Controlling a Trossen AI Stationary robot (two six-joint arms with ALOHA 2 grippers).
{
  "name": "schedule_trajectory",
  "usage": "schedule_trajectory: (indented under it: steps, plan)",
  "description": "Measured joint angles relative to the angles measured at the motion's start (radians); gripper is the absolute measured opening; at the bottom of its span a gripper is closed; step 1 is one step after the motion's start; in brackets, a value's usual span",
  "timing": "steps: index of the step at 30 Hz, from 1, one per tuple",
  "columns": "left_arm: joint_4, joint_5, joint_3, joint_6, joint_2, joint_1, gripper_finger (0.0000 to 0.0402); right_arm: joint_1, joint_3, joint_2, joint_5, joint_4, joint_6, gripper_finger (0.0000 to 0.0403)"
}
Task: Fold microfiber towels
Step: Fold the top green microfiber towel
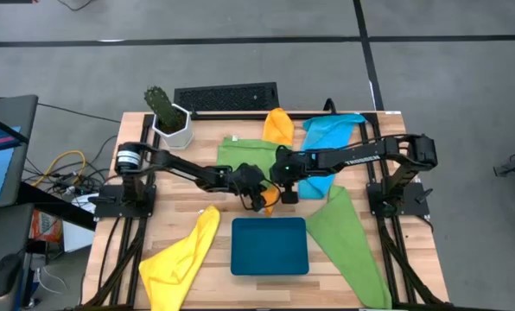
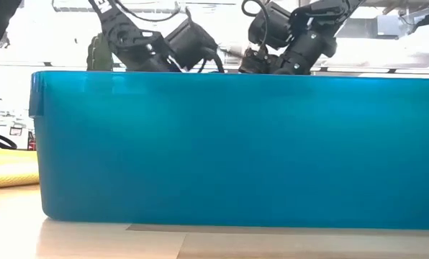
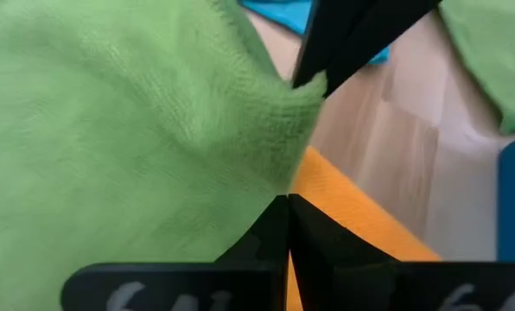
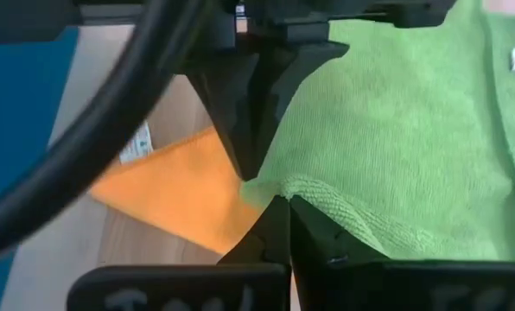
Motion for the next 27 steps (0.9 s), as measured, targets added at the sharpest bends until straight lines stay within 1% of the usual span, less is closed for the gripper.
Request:
schedule_trajectory:
  steps: [4,7,10,13,16,20,27]
  plan:
    - [-0.073,-0.002,0.0,0.027,-0.053,0.001,0.0,0.0,0.0,0.0,-0.004,0.02,-0.001,0.0021]
    - [-0.16,-0.001,0.0,0.04,-0.096,-0.003,0.0,0.0,0.0,0.0,-0.029,0.031,-0.001,0.0019]
    - [-0.244,-0.072,0.0,0.044,-0.127,-0.012,0.0,0.0,0.0,0.0,-0.031,0.054,-0.001,0.002]
    - [-0.293,-0.138,0.0,0.056,-0.134,-0.021,0.0,0.0,0.0,0.001,-0.035,0.082,-0.007,0.0023]
    - [-0.31,-0.151,0.0,0.051,-0.134,-0.021,0.0,0.003,0.001,0.029,-0.048,0.124,-0.022,0.0023]
    - [-0.307,-0.161,0.0,0.047,-0.134,-0.021,0.0,0.004,0.001,0.063,-0.05,0.131,-0.028,0.002]
    - [-0.315,-0.156,0.0,0.039,-0.134,-0.021,0.0,0.005,0.0,0.113,-0.053,0.167,-0.028,0.0029]
